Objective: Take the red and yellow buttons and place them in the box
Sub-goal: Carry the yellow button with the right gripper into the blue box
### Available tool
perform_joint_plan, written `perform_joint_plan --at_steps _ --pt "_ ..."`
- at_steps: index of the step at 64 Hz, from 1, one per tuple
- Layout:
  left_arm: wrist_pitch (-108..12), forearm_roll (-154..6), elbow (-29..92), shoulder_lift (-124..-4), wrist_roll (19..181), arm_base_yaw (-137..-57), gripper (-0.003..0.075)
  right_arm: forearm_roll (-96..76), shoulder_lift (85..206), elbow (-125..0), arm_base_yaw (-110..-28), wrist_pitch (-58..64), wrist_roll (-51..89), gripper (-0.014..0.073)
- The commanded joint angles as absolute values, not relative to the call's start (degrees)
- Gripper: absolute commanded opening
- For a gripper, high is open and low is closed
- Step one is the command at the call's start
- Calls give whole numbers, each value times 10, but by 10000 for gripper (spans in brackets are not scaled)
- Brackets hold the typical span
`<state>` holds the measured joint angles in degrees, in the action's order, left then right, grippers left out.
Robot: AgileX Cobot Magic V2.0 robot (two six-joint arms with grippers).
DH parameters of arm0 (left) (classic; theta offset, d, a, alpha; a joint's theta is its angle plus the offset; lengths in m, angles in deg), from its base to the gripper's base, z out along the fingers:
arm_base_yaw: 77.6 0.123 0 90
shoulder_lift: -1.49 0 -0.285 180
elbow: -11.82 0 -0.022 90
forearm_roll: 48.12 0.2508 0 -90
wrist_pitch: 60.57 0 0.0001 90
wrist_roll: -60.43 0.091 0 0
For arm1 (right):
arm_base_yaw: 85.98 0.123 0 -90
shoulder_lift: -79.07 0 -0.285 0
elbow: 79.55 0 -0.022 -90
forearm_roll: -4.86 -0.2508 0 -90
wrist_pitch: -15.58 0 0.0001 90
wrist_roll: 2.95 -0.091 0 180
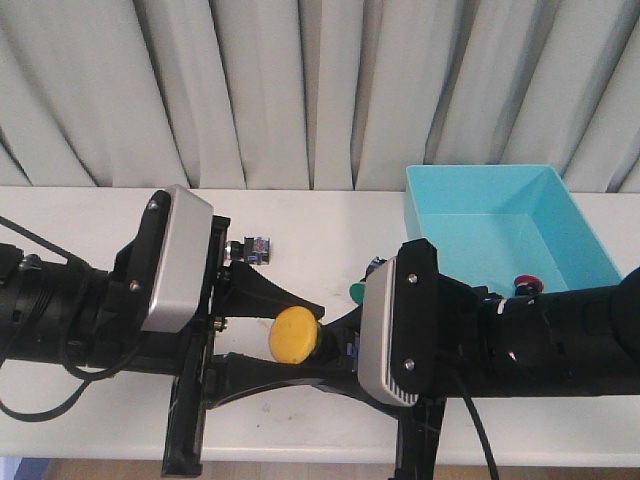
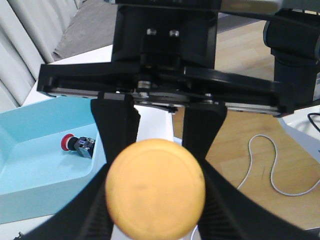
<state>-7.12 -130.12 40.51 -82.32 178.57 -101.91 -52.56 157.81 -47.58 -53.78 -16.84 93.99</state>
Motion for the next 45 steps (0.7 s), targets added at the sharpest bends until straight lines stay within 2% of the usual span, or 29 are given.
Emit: perform_joint_plan --at_steps 1,13,20,33,45 --pt "-56 -1343 386 -810 1784 -1021 385 -547 1567 -495 -538 -161 942 222" --pt "-54 -1343 386 -810 1782 -1021 579 -547 1567 -495 -538 -161 942 222" --pt "-60 -1343 386 -810 1772 -1021 639 -546 1567 -495 -538 -159 942 223" --pt "-134 -1316 386 -810 1743 -1021 637 -500 1548 -495 -538 -137 915 223" --pt "-236 -1243 388 -810 1687 -1021 617 -373 1508 -495 -539 -63 742 224"
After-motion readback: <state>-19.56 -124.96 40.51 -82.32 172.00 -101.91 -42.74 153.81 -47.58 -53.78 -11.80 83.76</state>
